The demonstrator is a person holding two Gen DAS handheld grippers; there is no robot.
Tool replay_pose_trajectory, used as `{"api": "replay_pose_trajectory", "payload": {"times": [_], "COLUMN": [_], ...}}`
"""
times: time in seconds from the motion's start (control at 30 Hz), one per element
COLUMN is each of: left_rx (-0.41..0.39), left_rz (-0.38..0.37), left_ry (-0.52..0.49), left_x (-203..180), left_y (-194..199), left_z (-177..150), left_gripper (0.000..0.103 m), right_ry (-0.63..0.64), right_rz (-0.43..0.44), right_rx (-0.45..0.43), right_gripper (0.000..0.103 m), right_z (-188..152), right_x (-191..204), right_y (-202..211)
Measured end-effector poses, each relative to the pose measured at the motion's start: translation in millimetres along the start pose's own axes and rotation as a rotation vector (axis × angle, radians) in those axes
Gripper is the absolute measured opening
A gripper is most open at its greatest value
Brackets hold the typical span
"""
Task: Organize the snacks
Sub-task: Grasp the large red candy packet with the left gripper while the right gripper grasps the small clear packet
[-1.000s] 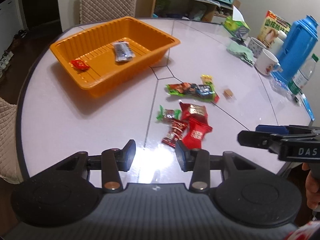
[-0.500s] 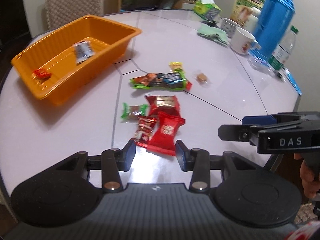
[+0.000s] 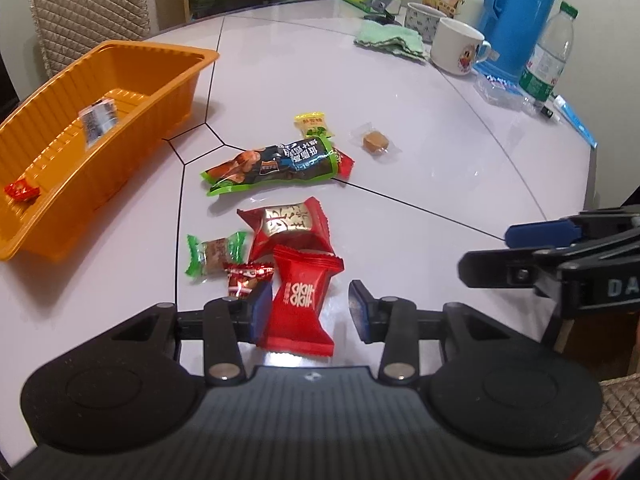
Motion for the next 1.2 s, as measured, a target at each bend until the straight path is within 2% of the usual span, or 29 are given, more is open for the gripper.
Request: {"api": "replay_pose_trajectory", "payload": {"times": [0.23, 0.3, 0.5, 0.67, 0.87, 1.0, 1.2], "left_rx": [0.016, 0.019, 0.018, 0.001, -0.038, -0.074, -0.113], "left_rz": [0.015, 0.017, 0.003, -0.016, -0.032, -0.014, 0.031], "left_ry": [-0.046, -0.049, -0.048, -0.057, -0.005, 0.061, 0.142], "left_x": [-3, -3, -2, -1, 11, 27, 52], "left_y": [-16, -18, -18, -7, 18, 32, 42], "left_z": [3, 4, 4, 4, 8, 19, 35], "left_gripper": [0.031, 0.026, 0.021, 0.018, 0.017, 0.017, 0.017], "right_ry": [-0.025, -0.027, -0.017, 0.04, 0.112, 0.151, 0.201], "right_rz": [-0.011, -0.011, -0.004, -0.007, -0.003, -0.003, -0.02], "right_rx": [-0.001, -0.004, -0.02, -0.056, -0.115, -0.122, -0.117], "right_gripper": [0.073, 0.073, 0.073, 0.073, 0.072, 0.055, 0.044], "right_z": [0, 1, 4, 14, 35, 54, 77], "right_x": [-7, -9, -12, -15, -18, -22, -27], "right_y": [-1, -2, -6, -11, -19, -33, -61]}}
Point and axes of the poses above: each gripper's, at about its wrist camera, not at the fingertips, and y roughly against the way its jaws point, x to its left, z to its top, the point moved 2 cm from there along -y, roughly the way its jaws point, and after that the axes turned 1 degree about x, right-handed, at the moved point
